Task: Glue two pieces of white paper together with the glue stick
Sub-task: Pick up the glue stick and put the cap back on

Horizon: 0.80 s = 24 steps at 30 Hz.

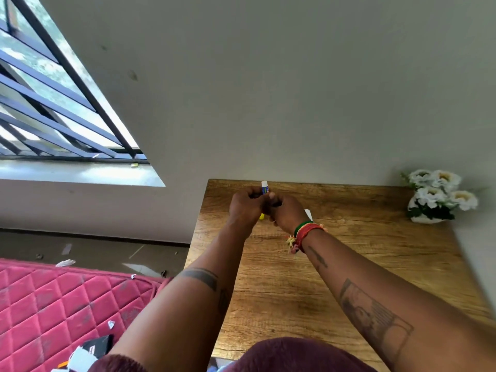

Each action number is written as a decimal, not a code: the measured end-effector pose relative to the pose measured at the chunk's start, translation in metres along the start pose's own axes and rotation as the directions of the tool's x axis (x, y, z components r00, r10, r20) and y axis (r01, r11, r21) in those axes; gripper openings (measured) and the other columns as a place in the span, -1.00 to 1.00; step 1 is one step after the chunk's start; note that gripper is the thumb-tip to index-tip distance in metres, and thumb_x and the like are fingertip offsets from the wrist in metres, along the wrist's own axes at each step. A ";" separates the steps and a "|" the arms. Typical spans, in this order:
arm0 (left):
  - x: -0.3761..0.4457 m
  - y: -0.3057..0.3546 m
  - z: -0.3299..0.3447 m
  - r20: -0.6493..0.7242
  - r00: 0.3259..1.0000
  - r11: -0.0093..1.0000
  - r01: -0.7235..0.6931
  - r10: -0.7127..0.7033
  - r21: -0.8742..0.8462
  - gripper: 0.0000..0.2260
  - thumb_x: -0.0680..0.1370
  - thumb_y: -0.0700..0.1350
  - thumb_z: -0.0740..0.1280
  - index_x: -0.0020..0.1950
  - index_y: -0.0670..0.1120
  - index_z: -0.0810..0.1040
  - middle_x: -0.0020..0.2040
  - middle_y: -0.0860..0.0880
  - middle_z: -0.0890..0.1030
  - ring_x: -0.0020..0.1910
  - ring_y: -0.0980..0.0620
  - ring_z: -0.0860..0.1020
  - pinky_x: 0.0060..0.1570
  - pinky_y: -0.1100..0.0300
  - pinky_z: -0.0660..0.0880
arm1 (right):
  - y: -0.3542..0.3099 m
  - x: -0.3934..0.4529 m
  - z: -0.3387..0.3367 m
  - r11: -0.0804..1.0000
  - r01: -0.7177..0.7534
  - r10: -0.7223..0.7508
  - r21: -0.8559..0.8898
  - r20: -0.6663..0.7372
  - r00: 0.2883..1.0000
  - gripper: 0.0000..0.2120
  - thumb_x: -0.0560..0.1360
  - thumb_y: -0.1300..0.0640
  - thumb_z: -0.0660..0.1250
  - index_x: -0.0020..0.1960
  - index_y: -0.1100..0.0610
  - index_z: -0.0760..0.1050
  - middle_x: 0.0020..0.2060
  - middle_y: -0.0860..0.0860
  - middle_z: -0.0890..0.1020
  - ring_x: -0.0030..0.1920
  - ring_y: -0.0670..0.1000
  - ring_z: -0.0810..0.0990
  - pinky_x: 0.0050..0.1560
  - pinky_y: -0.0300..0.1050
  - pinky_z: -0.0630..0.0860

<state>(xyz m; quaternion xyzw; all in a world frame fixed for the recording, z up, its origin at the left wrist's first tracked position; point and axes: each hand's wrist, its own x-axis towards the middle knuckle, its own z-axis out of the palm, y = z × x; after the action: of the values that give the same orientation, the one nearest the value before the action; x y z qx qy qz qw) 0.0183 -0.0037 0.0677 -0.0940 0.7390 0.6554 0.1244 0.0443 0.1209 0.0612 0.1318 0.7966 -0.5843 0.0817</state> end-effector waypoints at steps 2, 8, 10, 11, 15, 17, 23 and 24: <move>0.000 0.007 0.004 -0.001 1.000 1.000 -0.012 0.012 -0.004 -0.85 0.47 -0.12 0.58 0.01 -0.07 0.72 -0.14 0.02 0.76 -0.25 0.23 0.69 -0.36 0.41 0.52 | -0.005 -0.004 -0.005 0.999 0.008 -0.010 0.051 0.024 1.000 -0.94 0.56 0.09 0.42 0.02 -0.02 0.65 -0.24 -0.06 0.69 -0.31 -0.07 0.61 -0.31 -0.15 0.50; -0.001 0.012 0.007 0.010 0.999 0.999 -0.042 0.042 -0.035 -0.92 0.48 -0.12 0.57 -0.06 0.00 0.73 -0.22 0.10 0.75 -0.29 0.23 0.69 -0.40 0.42 0.50 | -0.007 -0.011 -0.027 0.996 -0.005 -0.007 0.088 0.140 0.990 -0.83 0.65 0.08 0.30 0.15 0.07 0.64 -0.14 0.01 0.71 -0.27 -0.09 0.67 -0.25 -0.16 0.55; -0.002 0.011 0.010 0.023 0.999 0.997 -0.036 0.038 -0.062 -0.92 0.48 -0.14 0.57 -0.05 -0.03 0.74 -0.21 0.08 0.76 -0.26 0.23 0.69 -0.38 0.42 0.51 | -0.007 -0.011 -0.030 0.999 0.023 -0.025 0.030 0.077 0.997 -0.91 0.59 0.10 0.39 -0.05 0.05 0.66 -0.33 -0.09 0.66 -0.40 -0.18 0.60 -0.30 -0.18 0.50; -0.003 0.011 0.012 0.033 0.999 0.997 -0.033 0.035 -0.071 -0.90 0.48 -0.15 0.57 -0.02 -0.06 0.74 -0.20 0.07 0.76 -0.25 0.22 0.70 -0.36 0.40 0.53 | -0.006 -0.011 -0.030 0.999 0.033 -0.033 0.009 0.037 0.999 -0.87 0.55 0.12 0.44 -0.18 0.03 0.63 -0.42 -0.12 0.62 -0.44 -0.19 0.57 -0.33 -0.18 0.48; -0.006 0.013 0.016 0.039 0.999 0.996 0.004 -0.001 -0.087 -0.84 0.46 -0.14 0.59 0.02 -0.09 0.74 -0.20 0.06 0.76 -0.24 0.18 0.71 -0.34 0.36 0.55 | -0.003 -0.015 -0.028 0.995 0.040 -0.043 0.087 0.034 0.999 -0.89 0.54 0.15 0.46 -0.13 -0.02 0.63 -0.41 -0.14 0.64 -0.44 -0.18 0.59 -0.34 -0.14 0.47; -0.005 0.012 0.014 0.022 1.000 0.996 0.014 -0.012 -0.085 -0.87 0.45 -0.13 0.59 -0.03 -0.04 0.73 -0.23 0.11 0.75 -0.27 0.22 0.70 -0.38 0.40 0.53 | -0.003 -0.019 -0.027 0.991 0.012 -0.023 0.130 0.080 0.996 -0.88 0.62 0.14 0.36 0.10 0.09 0.64 -0.24 -0.08 0.68 -0.41 -0.20 0.62 -0.32 -0.17 0.48; -0.005 0.011 0.013 0.034 0.999 0.993 0.006 -0.002 -0.115 -0.90 0.45 -0.15 0.59 -0.09 -0.02 0.72 -0.25 0.14 0.74 -0.28 0.28 0.68 -0.38 0.44 0.50 | -0.006 -0.019 -0.029 0.984 0.011 -0.011 0.180 0.002 1.000 -0.96 0.56 0.27 0.42 -0.03 0.24 0.64 -0.31 -0.03 0.64 -0.49 -0.24 0.60 -0.48 -0.37 0.46; -0.005 0.011 0.014 0.038 0.999 0.993 0.006 -0.002 -0.119 -0.90 0.45 -0.15 0.59 -0.09 -0.02 0.72 -0.24 0.13 0.75 -0.27 0.26 0.68 -0.36 0.43 0.52 | -0.006 -0.018 -0.029 0.984 0.006 -0.006 0.176 0.003 1.000 -0.98 0.54 0.26 0.45 -0.06 0.22 0.63 -0.33 -0.03 0.63 -0.50 -0.23 0.59 -0.49 -0.34 0.45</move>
<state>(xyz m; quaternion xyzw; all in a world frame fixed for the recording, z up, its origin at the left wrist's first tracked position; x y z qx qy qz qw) 0.0209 0.0112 0.0780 -0.0903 0.6960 0.6996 0.1340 0.0606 0.1448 0.0806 0.1351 0.7422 -0.6527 0.0693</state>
